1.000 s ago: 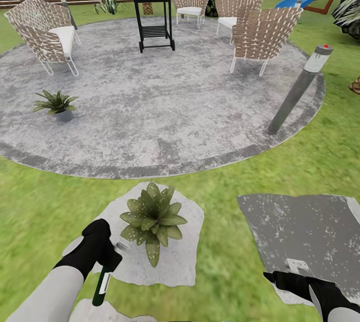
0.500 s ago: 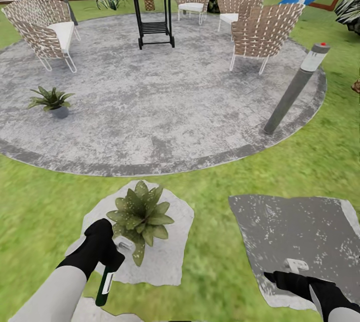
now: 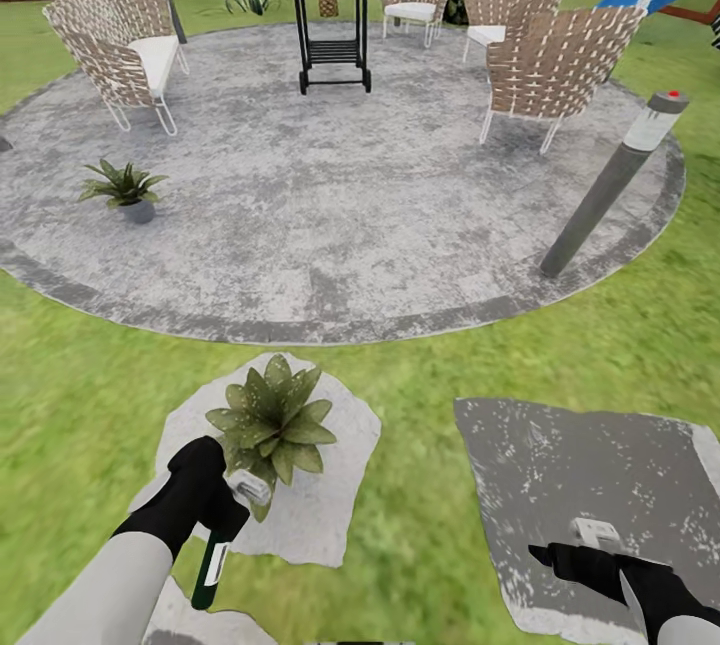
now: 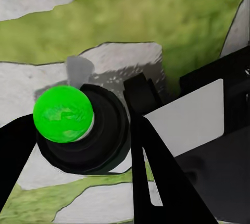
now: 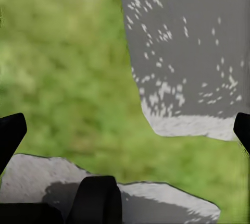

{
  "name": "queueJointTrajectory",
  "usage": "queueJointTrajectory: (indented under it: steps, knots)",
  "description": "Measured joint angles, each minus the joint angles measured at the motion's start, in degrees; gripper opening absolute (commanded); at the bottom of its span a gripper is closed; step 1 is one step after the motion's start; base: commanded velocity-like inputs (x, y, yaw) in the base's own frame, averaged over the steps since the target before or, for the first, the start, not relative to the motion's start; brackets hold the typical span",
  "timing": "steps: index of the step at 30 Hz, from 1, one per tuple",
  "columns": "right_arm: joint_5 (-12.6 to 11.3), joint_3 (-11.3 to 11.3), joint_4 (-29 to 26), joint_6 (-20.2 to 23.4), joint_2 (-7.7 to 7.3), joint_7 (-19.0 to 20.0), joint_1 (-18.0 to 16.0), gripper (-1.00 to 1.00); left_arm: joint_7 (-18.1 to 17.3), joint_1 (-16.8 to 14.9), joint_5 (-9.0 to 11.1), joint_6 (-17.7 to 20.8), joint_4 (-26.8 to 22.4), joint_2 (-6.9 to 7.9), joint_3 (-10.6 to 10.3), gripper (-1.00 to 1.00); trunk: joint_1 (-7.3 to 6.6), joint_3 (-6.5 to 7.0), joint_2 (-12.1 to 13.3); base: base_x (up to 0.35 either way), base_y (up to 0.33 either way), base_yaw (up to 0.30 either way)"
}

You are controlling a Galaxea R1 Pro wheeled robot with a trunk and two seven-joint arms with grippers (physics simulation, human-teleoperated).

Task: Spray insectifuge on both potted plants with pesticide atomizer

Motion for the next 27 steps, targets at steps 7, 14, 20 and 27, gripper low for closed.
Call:
queueJointTrajectory:
  steps: [7, 14, 20, 27]
  knots:
    - [0.0, 0.0, 0.1, 0.0, 0.00, 0.0, 0.0, 1.00, 0.0, 0.0, 0.1, 0.1, -4.3, -0.02, 0.3, -1.00, 0.00, -0.26, 0.0, 0.000, -0.010, 0.245]
    - [0.0, 0.0, 0.1, 0.0, 0.00, 0.0, 0.0, 1.00, -0.2, 0.0, 0.1, 0.2, -4.9, -0.10, 0.2, -1.00, 0.00, -0.51, 0.0, 0.000, 0.000, 0.244]
    - [0.0, 0.0, 0.1, 0.0, 0.00, 0.0, 0.0, 1.00, -0.3, 0.0, 0.1, 0.2, -4.9, -0.58, 0.3, -1.00, -0.02, -0.59, 0.0, 0.149, -0.140, 0.049]
    - [0.0, 0.0, 0.0, 0.0, 0.00, 0.0, 0.0, 1.00, -0.2, 0.0, 0.0, 0.1, -4.9, -1.59, 0.1, -1.00, -0.02, -0.62, 0.0, 0.220, -0.240, 0.027]
